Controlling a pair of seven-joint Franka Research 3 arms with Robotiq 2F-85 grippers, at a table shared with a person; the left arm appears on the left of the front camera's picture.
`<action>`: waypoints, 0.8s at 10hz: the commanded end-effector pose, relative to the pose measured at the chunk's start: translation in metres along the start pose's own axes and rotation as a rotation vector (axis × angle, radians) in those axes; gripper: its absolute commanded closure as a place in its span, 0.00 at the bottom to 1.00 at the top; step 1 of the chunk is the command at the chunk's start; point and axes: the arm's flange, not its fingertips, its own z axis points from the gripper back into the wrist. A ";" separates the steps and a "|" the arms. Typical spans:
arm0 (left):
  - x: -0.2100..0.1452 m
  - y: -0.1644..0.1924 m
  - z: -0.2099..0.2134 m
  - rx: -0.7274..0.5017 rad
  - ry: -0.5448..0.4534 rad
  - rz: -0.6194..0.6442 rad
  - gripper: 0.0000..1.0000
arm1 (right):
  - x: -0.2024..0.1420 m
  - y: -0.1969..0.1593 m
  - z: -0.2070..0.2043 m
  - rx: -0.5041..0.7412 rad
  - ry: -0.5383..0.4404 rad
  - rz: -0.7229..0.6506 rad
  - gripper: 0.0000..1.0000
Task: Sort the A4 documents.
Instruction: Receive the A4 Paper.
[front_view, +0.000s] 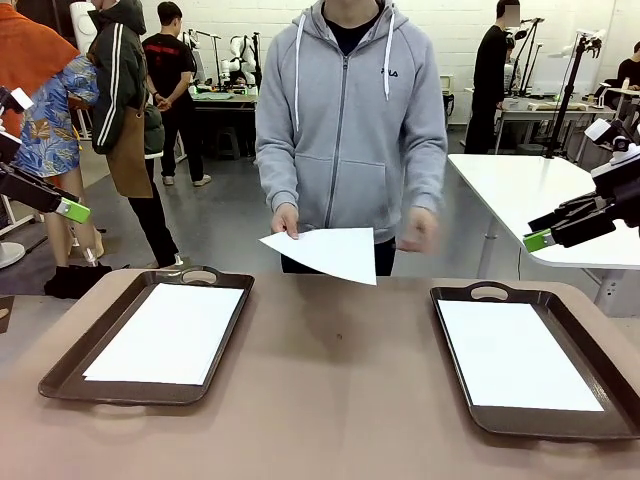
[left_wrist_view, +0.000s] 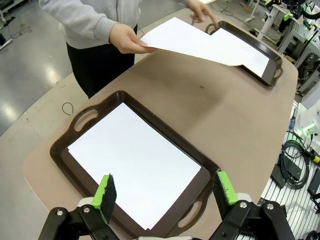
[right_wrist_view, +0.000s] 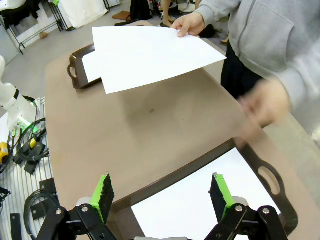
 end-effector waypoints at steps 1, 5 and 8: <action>-0.001 0.000 0.000 -0.005 -0.005 -0.013 0.00 | 0.000 0.001 0.000 0.001 -0.001 0.002 0.00; -0.001 0.000 0.000 -0.005 -0.005 -0.013 0.00 | 0.000 0.001 0.000 0.001 -0.001 0.002 0.00; -0.001 0.000 0.000 -0.005 -0.005 -0.013 0.00 | 0.000 0.001 0.000 0.001 -0.001 0.002 0.00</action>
